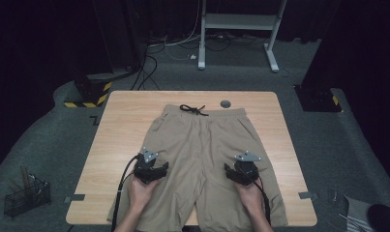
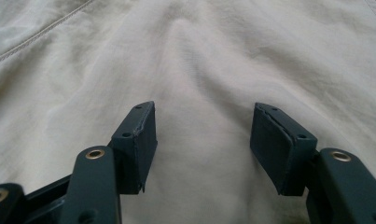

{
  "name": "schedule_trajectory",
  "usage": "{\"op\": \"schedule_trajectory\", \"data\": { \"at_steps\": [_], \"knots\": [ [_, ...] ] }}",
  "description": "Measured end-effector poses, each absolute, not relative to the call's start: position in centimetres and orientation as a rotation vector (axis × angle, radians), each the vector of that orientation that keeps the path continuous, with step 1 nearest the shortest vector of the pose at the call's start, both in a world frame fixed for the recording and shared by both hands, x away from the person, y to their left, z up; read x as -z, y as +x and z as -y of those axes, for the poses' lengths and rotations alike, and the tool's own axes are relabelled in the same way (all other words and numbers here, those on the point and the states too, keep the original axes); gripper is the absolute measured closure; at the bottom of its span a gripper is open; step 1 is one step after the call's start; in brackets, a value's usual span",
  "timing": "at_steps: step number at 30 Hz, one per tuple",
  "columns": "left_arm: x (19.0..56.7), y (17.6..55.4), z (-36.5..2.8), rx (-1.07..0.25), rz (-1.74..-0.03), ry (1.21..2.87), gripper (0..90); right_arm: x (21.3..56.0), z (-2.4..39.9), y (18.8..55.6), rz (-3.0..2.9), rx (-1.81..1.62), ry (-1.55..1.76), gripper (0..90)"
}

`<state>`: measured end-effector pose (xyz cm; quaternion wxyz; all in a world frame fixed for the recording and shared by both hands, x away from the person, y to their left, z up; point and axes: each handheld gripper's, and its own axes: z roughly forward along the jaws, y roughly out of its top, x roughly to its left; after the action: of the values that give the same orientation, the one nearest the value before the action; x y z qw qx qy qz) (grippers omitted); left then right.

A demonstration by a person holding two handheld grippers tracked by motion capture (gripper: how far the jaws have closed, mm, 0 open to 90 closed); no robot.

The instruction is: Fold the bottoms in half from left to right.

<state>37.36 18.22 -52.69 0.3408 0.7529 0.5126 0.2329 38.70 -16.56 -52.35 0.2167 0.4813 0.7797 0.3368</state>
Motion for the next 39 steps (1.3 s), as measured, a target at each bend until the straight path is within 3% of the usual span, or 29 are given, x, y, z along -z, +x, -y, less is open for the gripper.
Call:
{"op": "schedule_trajectory", "data": {
  "at_steps": [18,27,39],
  "knots": [
    [52.7,32.5,-18.2,-0.587,-1.319,1.966,31.9,52.3,16.7,34.7,-2.198,-0.949,1.301,40.4],
    [50.8,34.9,-17.7,-0.546,-1.285,1.964,32.0,51.2,16.4,36.1,-2.178,-1.007,1.306,42.2],
    [52.3,38.8,-16.5,-0.577,-1.300,2.024,32.8,51.5,15.5,39.4,-2.195,-0.964,1.303,41.4]
  ]
}}
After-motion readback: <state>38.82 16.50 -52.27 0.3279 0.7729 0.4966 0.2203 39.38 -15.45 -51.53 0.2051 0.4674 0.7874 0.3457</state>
